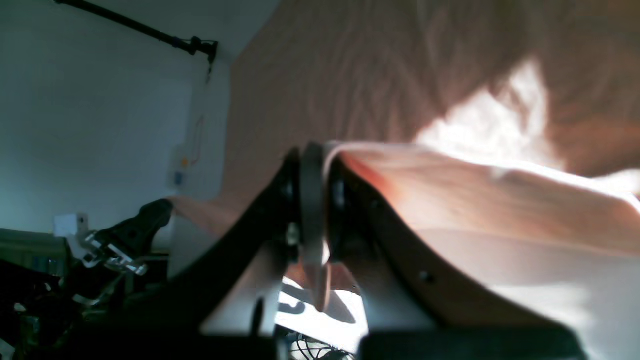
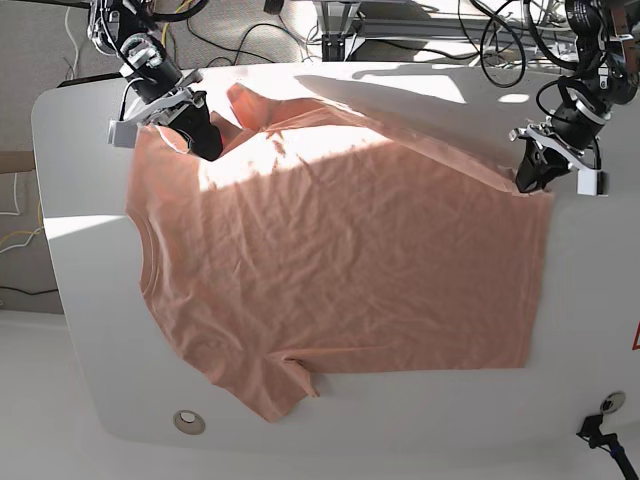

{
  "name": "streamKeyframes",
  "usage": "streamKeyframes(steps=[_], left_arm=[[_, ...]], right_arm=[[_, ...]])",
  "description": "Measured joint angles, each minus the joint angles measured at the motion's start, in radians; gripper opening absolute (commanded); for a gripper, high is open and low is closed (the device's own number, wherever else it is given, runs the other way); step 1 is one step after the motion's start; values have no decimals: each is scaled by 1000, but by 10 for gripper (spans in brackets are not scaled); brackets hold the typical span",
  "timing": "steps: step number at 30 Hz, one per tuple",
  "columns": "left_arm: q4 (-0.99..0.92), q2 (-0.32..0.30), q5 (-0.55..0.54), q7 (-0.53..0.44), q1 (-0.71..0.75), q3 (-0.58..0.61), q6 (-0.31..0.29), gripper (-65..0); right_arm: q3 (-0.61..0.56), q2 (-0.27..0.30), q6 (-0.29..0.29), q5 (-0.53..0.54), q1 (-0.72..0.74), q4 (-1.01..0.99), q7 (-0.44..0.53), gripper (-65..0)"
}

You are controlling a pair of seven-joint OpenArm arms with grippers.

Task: Fold the T-shirt properly
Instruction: 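Lift the shoulders and fold the collar half over toward the hem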

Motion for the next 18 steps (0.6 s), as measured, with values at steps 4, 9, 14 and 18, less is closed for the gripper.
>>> streamKeyframes(steps=[4,9,14,18], left_arm=[[-37,-3,-10,-10,-79,2,-6,-650],[-157,-1,-4,-7,-157,3,-1,-650],[-296,-1,-5,-7,-257,18,-2,-650],[-381,-2,-9,-9,-325,51,-6,-650]], right_arm=[[0,0,4,3,87,-2,0,-650],[1,-3,-3,-4,239,-122,-97,-650],[1,-3,4,-8,370,-302,-97,-650],[-2,10,10,-4,452,-396,-101,-650]])
